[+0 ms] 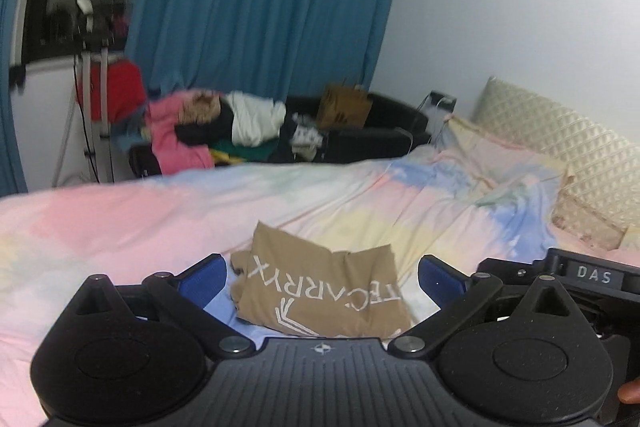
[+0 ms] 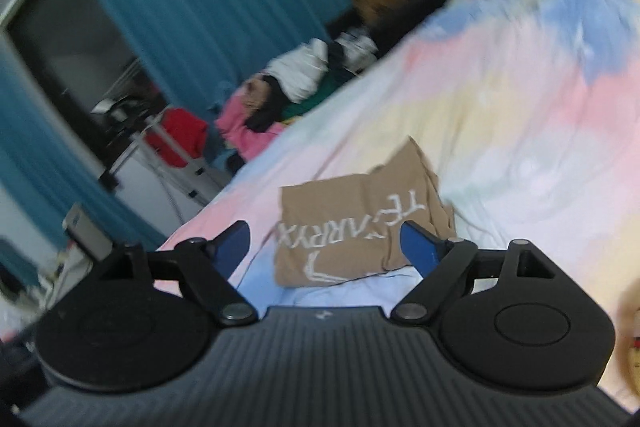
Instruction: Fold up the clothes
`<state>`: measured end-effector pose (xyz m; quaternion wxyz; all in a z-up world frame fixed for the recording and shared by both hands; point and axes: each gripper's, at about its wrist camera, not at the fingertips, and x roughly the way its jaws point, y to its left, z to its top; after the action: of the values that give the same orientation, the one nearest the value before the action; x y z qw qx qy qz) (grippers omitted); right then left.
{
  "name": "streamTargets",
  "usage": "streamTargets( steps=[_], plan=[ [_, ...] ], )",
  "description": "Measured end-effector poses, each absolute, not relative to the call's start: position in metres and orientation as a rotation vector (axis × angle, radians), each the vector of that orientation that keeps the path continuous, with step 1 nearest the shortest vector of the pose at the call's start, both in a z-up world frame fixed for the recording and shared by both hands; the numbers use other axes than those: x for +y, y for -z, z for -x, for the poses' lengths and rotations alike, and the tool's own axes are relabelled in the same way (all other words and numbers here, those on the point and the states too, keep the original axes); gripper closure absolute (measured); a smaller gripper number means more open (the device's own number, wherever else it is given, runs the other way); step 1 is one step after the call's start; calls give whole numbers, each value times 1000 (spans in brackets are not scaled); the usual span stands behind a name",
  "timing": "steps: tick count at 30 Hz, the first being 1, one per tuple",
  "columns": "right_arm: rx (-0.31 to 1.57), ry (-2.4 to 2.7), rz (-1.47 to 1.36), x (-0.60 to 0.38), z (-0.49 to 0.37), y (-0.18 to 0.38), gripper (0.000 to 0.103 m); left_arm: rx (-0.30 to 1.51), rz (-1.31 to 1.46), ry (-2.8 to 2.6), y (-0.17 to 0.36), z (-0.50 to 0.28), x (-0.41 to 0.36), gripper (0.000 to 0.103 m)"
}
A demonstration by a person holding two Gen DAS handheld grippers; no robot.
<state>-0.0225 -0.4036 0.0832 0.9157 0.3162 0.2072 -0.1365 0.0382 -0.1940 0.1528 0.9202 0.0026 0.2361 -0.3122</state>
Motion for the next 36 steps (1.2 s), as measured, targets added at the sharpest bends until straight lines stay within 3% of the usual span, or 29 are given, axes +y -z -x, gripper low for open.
streamTargets(
  steps=[14, 36],
  plan=[
    [263, 237, -312, -300, 107, -107, 19, 317, -81, 586, -166, 80, -124, 0],
    [230, 312, -169, -273, 84, -36, 19, 293, -59, 524, -96, 76, -101, 0]
  ],
)
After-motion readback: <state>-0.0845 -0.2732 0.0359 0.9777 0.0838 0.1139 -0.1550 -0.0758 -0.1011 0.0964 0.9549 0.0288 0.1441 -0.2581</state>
